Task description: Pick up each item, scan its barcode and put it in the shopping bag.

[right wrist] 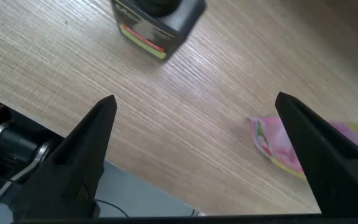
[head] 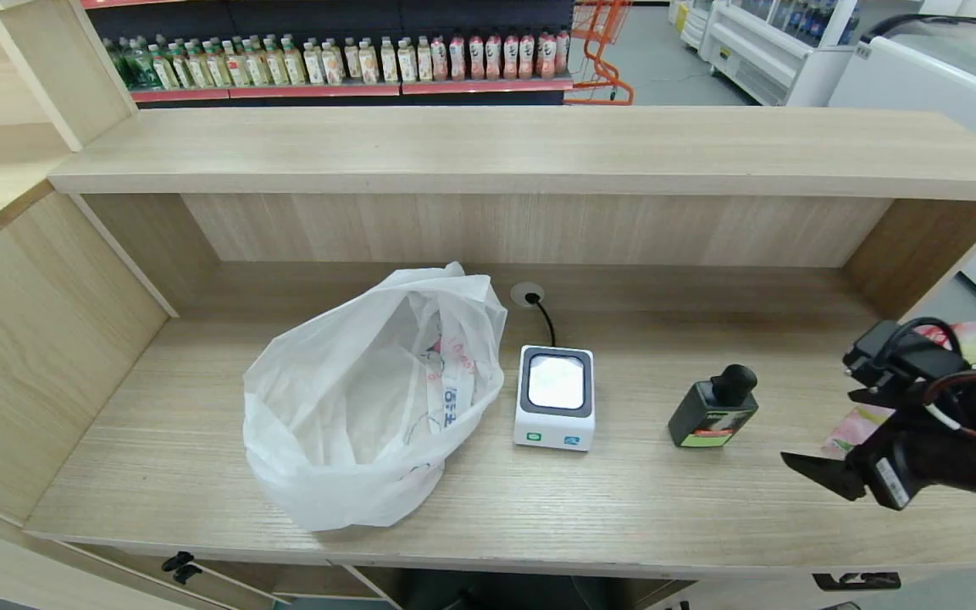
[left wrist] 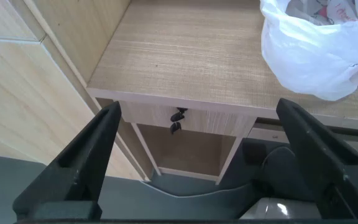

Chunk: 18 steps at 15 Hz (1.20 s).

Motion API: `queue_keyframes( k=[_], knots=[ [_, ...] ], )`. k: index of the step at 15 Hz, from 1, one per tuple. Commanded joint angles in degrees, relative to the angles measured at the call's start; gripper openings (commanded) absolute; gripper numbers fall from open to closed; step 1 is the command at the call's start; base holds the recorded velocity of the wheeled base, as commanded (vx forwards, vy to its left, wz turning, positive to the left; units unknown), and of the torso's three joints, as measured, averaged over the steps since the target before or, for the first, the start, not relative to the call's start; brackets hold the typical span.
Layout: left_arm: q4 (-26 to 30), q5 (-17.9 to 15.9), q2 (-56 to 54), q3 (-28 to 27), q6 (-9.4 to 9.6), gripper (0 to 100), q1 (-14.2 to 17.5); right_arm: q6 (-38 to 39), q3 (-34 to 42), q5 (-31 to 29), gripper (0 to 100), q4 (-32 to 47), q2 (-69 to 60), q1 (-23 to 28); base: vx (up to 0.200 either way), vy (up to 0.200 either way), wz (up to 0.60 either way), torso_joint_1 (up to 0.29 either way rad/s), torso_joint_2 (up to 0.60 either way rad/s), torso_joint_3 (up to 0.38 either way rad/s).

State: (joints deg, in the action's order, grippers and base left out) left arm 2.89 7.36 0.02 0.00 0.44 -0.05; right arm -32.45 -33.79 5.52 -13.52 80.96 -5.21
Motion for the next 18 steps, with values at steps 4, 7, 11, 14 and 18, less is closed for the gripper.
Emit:
queue_keyframes(
  k=[4, 7, 11, 14, 18],
  knots=[
    [0.01, 0.02, -0.02, 0.0, 0.0, 100, -0.04, -3.85, -2.59, 0.28, 100, -6.87, 13.17, -5.61, 0.0, 0.0, 0.0, 0.0, 0.0, 0.0],
    [0.01, 0.11, -0.02, 0.0, 0.0, 100, -0.04, -4.11, -4.0, 0.28, 100, -10.21, 16.07, -8.15, 0.0, 0.0, 0.0, 0.0, 0.0, 0.0],
    [0.01, 0.02, -0.02, 0.0, 0.0, 100, -0.04, -4.81, -7.16, 0.19, 100, -11.79, 18.97, -10.7, 0.0, 0.0, 0.0, 0.0, 0.0, 0.0],
    [0.01, 0.02, -0.02, 0.0, 0.0, 100, -0.04, -5.43, -8.92, 0.37, 100, -11.79, 20.64, -10.7, 0.0, 0.0, 0.0, 0.0, 0.0, 0.0],
    [0.01, 0.02, -0.02, 0.0, 0.0, 100, -0.04, -5.08, -8.57, 1.95, 0, -11.79, 21.17, -10.7, 0.0, 0.0, 0.0, 0.0, 0.0, 0.0]
  ],
)
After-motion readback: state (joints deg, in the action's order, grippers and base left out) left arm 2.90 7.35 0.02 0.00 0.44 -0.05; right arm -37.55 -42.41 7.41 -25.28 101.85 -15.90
